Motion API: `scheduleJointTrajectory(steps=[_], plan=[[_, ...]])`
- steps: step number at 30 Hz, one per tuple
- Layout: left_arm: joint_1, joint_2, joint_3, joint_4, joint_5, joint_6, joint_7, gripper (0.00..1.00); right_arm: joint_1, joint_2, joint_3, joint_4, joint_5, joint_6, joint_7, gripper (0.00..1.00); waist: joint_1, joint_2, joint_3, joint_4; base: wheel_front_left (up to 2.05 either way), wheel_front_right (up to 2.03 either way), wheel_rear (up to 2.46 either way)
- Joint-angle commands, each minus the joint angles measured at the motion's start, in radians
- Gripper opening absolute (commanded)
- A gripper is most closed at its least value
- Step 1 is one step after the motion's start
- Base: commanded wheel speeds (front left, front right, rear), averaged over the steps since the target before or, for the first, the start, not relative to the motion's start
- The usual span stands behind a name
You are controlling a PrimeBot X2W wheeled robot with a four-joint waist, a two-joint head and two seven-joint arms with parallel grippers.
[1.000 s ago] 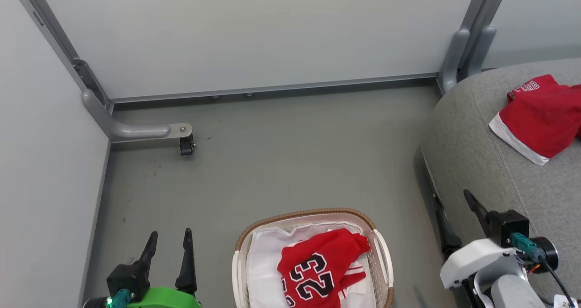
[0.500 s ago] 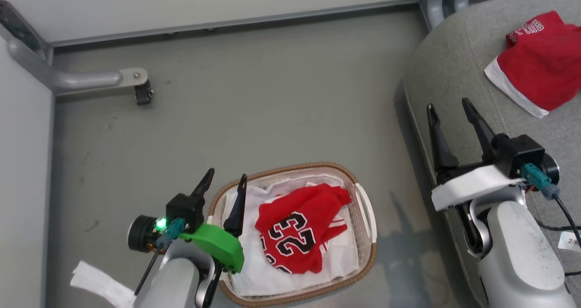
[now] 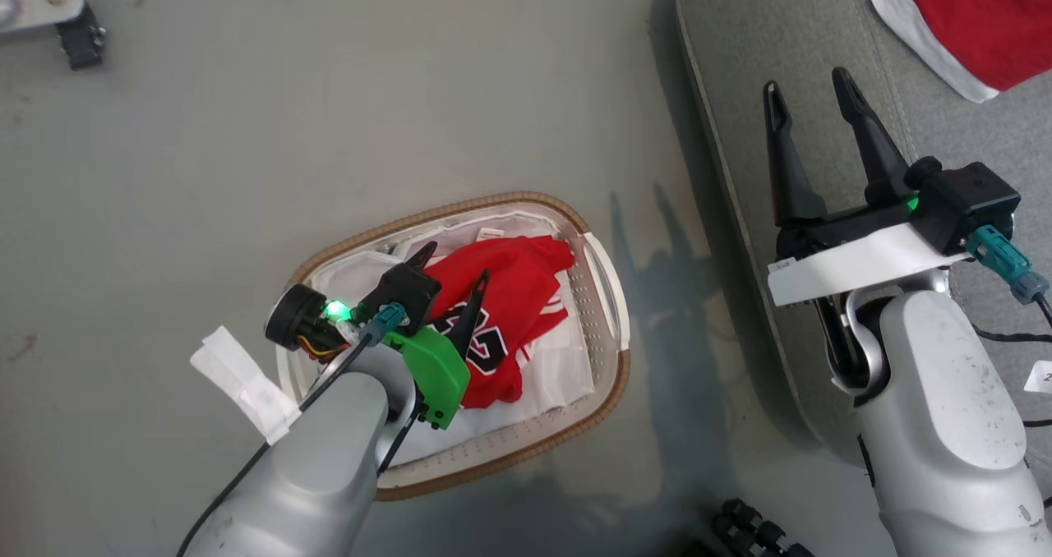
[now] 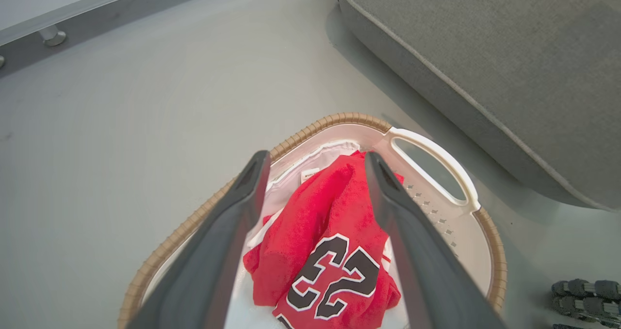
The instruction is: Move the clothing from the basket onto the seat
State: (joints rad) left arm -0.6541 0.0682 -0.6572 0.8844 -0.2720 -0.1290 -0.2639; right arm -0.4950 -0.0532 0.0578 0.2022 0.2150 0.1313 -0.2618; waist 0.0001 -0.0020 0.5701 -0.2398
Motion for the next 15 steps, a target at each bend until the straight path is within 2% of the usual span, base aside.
scheduleJointTrajectory(steps=[1, 11, 15], plan=[[-0.039, 0.017, -0.021, 0.029, -0.017, -0.003, -0.001, 1.00, -0.021, 0.002, 0.001, -0.012, 0.012, -0.001, -0.005, 1.00, -0.0001, 0.0020, 0.146, -0.099, 0.00, 0.00, 0.00], [-0.166, 0.058, -0.162, 0.223, -0.089, -0.003, 0.002, 1.00, -0.045, 0.002, 0.016, -0.063, 0.070, -0.001, -0.005, 1.00, -0.0001, 0.0020, 0.269, -0.163, 0.00, 0.00, 0.00], [-0.193, 0.049, -0.216, 0.260, -0.123, -0.003, 0.003, 1.00, -0.024, 0.002, 0.006, -0.069, 0.066, -0.001, -0.005, 1.00, -0.0001, 0.0020, 0.286, -0.158, 0.00, 0.00, 0.00]])
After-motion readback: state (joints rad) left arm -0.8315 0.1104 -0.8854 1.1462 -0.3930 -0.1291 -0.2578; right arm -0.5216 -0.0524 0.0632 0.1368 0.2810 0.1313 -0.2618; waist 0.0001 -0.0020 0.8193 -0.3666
